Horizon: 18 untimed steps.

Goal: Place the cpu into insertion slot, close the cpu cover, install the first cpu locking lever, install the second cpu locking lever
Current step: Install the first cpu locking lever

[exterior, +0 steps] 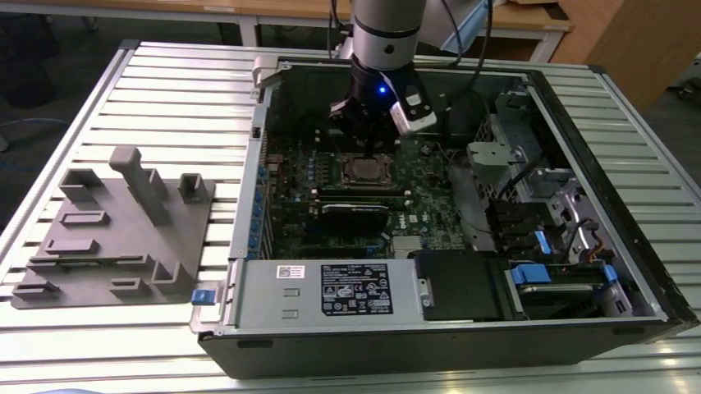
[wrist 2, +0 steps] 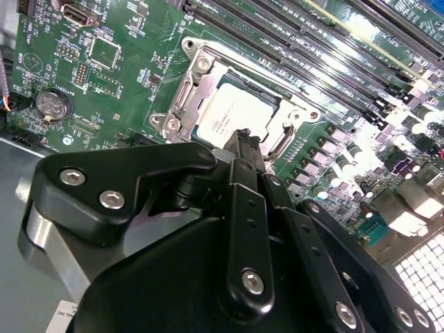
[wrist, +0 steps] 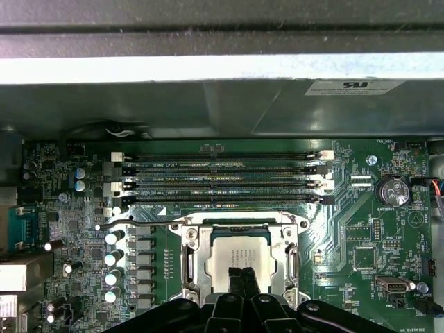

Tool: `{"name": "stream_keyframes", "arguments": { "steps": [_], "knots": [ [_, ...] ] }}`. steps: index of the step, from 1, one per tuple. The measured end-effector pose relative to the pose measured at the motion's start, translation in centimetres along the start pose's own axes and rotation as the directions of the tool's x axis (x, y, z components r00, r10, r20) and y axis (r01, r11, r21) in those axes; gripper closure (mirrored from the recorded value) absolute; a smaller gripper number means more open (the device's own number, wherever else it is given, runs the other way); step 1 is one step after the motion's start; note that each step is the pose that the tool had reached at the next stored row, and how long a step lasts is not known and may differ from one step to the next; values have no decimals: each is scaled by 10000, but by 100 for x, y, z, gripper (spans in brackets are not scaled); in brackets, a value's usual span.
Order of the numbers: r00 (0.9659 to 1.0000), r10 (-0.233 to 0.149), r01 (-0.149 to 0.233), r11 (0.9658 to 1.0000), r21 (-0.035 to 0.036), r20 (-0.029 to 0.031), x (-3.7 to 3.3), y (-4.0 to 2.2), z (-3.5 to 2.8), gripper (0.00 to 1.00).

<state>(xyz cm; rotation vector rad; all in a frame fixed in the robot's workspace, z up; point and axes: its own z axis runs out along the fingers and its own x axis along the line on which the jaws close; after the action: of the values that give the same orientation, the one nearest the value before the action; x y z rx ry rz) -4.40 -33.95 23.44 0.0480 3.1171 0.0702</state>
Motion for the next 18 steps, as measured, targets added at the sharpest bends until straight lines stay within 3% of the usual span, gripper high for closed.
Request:
{"name": "stream_keyframes", "arguments": {
  "steps": [5,14,18],
  "knots": [
    [10000,-1,1,10000,1,-1,8,0,-1,89],
    [10000,0,0,10000,0,0,186,-6,-3,89],
    [10000,-1,1,10000,1,0,199,-6,-3,89]
  ]
}}
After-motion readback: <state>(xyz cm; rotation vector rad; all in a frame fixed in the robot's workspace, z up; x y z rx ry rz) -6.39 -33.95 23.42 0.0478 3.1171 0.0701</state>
